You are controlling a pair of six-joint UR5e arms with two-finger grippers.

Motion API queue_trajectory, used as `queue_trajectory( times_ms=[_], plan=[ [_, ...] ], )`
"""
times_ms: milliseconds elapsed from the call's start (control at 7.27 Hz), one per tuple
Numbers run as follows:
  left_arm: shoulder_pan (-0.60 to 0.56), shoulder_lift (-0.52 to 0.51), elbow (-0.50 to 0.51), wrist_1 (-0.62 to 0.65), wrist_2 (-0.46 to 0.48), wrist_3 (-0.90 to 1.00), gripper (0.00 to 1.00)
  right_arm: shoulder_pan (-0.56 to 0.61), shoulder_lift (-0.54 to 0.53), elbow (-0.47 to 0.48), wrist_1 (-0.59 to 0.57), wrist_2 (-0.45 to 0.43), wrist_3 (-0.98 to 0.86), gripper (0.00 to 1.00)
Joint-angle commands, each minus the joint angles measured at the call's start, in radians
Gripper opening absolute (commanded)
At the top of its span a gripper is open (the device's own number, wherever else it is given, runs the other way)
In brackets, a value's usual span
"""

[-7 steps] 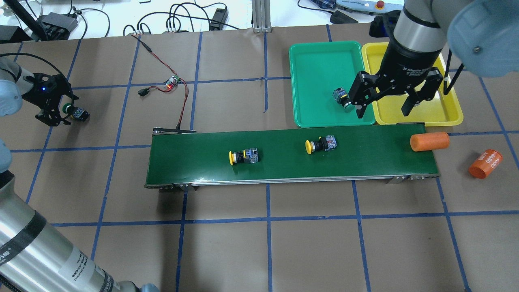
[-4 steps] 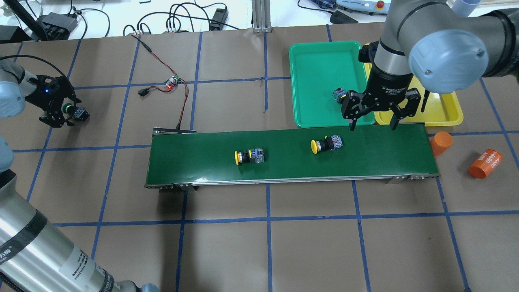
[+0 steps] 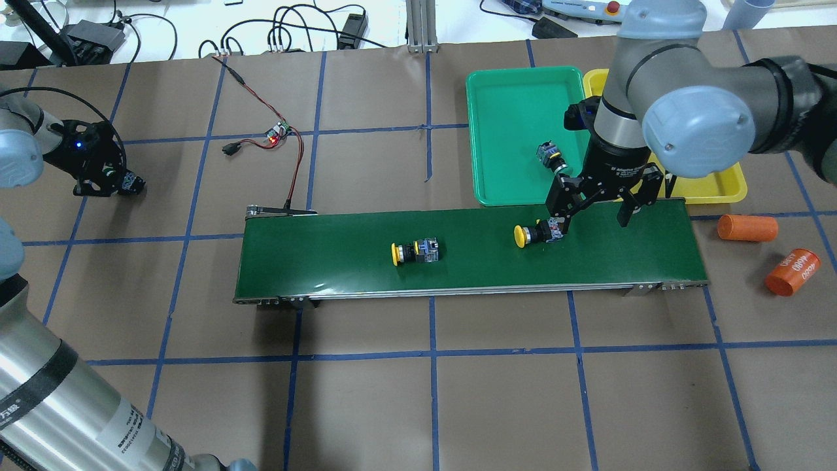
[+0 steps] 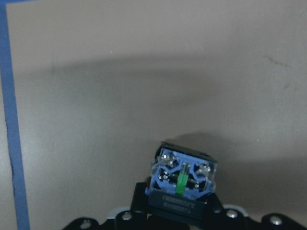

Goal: Sort buttons by color to trays
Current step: 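Lift the green switch left while the right gripper grasps a belt yellow switch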

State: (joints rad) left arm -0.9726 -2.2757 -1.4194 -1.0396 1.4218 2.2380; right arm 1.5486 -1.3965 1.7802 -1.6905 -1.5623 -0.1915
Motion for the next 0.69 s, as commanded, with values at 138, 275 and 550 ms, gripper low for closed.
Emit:
queue_trajectory(
  times_ms=[138,275,550],
  plan=[
    [-0.038,0.069,0.004,-0.123,0.031,-0.150,0.00,-0.043,-0.009,0.093,-0.162,-0.010,-0.469,0.96],
    [-0.091,0.121,-0.019,-0.167,0.040,-0.179,0.00,-0.098,-0.012,0.113,-0.187,0.008,-0.624,1.00],
    [-0.167,0.252,-0.100,-0.253,0.058,-0.322,0.00,-0.151,-0.025,0.134,-0.233,0.031,-0.879,1.00]
  ],
)
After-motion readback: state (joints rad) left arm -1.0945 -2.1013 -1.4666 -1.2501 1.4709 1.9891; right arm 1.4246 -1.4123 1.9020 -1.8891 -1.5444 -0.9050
